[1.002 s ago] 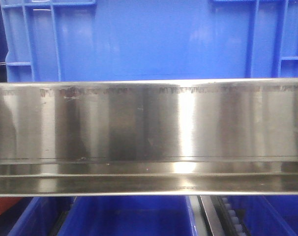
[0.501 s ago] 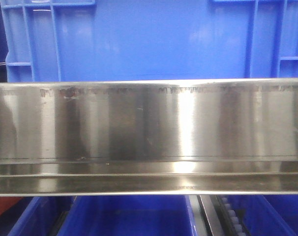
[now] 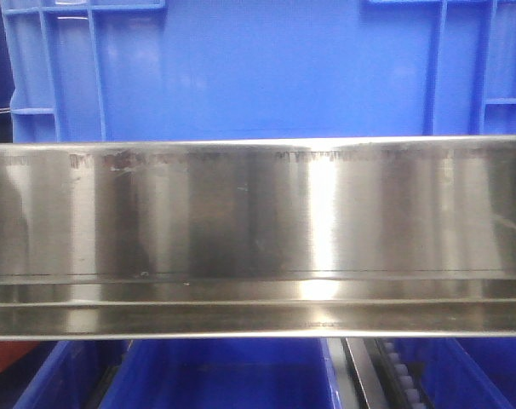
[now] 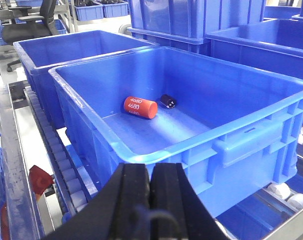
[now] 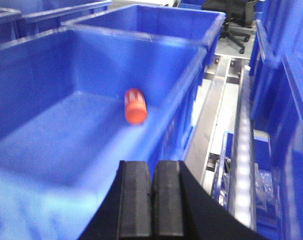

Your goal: Place cylindrical capacitor in blue bin on shelf

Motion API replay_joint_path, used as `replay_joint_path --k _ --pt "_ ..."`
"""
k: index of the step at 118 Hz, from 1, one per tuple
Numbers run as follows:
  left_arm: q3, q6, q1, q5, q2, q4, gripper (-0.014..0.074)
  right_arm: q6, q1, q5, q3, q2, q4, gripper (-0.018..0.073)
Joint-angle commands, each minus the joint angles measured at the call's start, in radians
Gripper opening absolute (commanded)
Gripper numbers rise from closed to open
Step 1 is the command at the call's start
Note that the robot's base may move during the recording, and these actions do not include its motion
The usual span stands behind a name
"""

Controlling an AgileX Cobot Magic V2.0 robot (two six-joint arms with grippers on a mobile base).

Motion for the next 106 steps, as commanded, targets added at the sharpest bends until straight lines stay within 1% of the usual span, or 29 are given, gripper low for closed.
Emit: replay_joint_path --k 1,17,31,106 --pt "0.003 -0.009 0.001 -0.012 -0.006 -0.002 -0.0111 -0.002 -0.005 -0.066 0.075 -0.077 -0.005 -0.0153" --pt "0.003 -0.009 0.001 -0.012 -0.006 -0.002 -0.0111 -0.002 -0.005 -0.115 0.173 -0.178 -0.005 -0.0153" --pt "0.003 -0.009 0.001 -0.012 -0.006 -0.002 -0.0111 -0.002 -0.005 -0.129 0.207 -0.227 -0.005 -0.0153" --pt "0.007 -0.009 0.001 -0.014 -0.006 0.0 -0.0111 -0.002 -0.005 -0.132 0.208 -0.233 -0.005 -0.0153"
